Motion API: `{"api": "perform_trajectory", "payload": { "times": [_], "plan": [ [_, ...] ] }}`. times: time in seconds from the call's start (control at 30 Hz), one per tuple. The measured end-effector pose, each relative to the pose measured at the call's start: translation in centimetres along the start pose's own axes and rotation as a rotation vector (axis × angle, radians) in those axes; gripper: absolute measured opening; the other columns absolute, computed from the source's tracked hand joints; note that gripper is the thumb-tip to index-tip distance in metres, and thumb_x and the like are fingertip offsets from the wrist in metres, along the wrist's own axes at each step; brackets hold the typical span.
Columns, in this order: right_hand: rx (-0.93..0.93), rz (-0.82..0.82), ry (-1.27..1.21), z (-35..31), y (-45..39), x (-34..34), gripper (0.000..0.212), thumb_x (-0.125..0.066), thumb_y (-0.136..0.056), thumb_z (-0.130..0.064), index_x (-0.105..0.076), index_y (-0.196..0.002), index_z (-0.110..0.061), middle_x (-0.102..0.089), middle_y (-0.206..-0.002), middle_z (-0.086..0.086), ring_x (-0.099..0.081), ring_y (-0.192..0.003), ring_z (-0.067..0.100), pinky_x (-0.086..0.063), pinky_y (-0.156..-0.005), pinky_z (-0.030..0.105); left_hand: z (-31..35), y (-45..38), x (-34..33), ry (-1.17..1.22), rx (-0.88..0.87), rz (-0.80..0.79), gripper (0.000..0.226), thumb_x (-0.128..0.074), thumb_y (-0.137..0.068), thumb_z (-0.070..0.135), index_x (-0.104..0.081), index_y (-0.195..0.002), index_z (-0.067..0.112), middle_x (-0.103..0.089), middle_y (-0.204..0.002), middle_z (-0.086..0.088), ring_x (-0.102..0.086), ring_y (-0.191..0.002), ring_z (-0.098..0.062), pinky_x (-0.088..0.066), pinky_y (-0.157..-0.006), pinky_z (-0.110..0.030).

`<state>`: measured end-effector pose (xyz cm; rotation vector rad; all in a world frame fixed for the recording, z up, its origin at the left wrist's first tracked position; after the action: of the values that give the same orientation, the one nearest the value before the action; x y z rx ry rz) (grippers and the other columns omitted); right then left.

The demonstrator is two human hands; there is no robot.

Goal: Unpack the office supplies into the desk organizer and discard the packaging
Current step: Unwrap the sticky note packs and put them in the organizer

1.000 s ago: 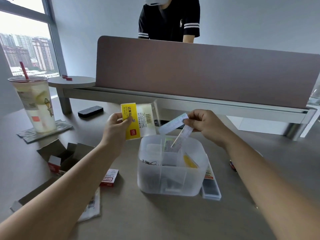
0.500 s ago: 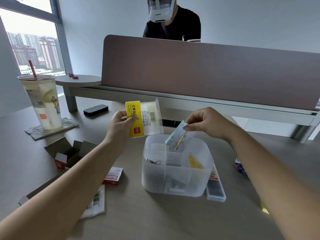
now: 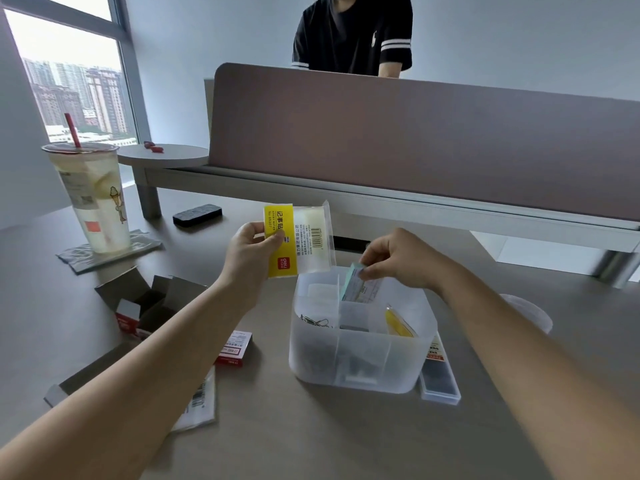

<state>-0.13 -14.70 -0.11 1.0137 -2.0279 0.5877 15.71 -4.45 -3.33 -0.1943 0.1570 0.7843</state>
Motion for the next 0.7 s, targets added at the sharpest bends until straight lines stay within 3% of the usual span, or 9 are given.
{"api": "perform_trajectory", "payload": {
  "times": [0.17,0.33,0.53,0.6,0.7],
  "plan": [
    [0.013,0.014,0.007,0.3,-0.5,-1.0,0.019,-0.070,-0.074,-0.014,-0.056,-0.068,-0.025,-0.056,-0.071,-0.007,-0.052,-0.068,0.007,-0.043,-0.066,0.023,-0.5,-0.3,0.2,0.004,0.018,-0.004,0.005,-0.047,-0.090,0.010,-0.050,-0.094,0.011,-0.058,-0.095,-0.006,-0.058,-0.082,-0.019,-0.050,-0.077,-0.037],
    [0.028,0.091,0.167,0.4,-0.6,-1.1,0.025,-0.071,-0.072,-0.020,-0.050,-0.084,-0.018,-0.045,-0.073,-0.007,-0.042,-0.066,0.008,-0.039,-0.066,0.027,-0.6,-0.3,0.2,0.044,0.033,-0.025,0.011,-0.047,-0.090,0.010,-0.049,-0.082,0.017,-0.058,-0.086,-0.002,-0.058,-0.078,-0.016,-0.050,-0.074,-0.035],
    [0.060,0.241,0.051,-0.4,2.2,-0.1,0.034,-0.063,-0.080,-0.029,-0.054,-0.109,-0.014,-0.052,-0.106,-0.003,-0.046,-0.098,0.009,-0.037,-0.084,0.025,0.9,1.6,1.6,0.083,0.034,0.005,0.010,-0.048,-0.089,0.010,-0.047,-0.083,0.018,-0.059,-0.086,0.000,-0.059,-0.076,-0.013,-0.055,-0.052,-0.022],
    [0.071,0.314,0.027,-0.9,4.1,0.4,0.037,-0.061,-0.082,-0.027,-0.052,-0.115,-0.013,-0.054,-0.117,0.001,-0.045,-0.102,0.009,-0.035,-0.088,0.023,1.6,3.3,2.4,0.099,0.046,0.003,0.008,-0.049,-0.088,0.008,-0.046,-0.092,0.015,-0.059,-0.087,-0.001,-0.060,-0.077,-0.015,-0.055,-0.052,-0.023],
    [0.092,0.402,0.022,-1.4,7.6,0.1,0.038,-0.059,-0.084,-0.024,-0.051,-0.119,-0.012,-0.053,-0.125,0.005,-0.047,-0.112,0.013,-0.031,-0.091,0.021,2.0,6.6,3.6,0.057,0.070,-0.009,0.030,-0.051,-0.086,0.004,-0.040,-0.114,0.010,-0.059,-0.088,-0.005,-0.060,-0.078,-0.017,-0.056,-0.053,-0.025]
  ]
}}
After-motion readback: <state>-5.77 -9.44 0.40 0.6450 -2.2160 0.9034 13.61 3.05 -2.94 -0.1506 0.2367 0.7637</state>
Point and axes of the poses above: each hand's wrist, its own y-axis away from the middle knuckle, its own x-axis out of the back of the hand, z = x × y, the point moved 5 cm from there along -y, towards the middle knuckle
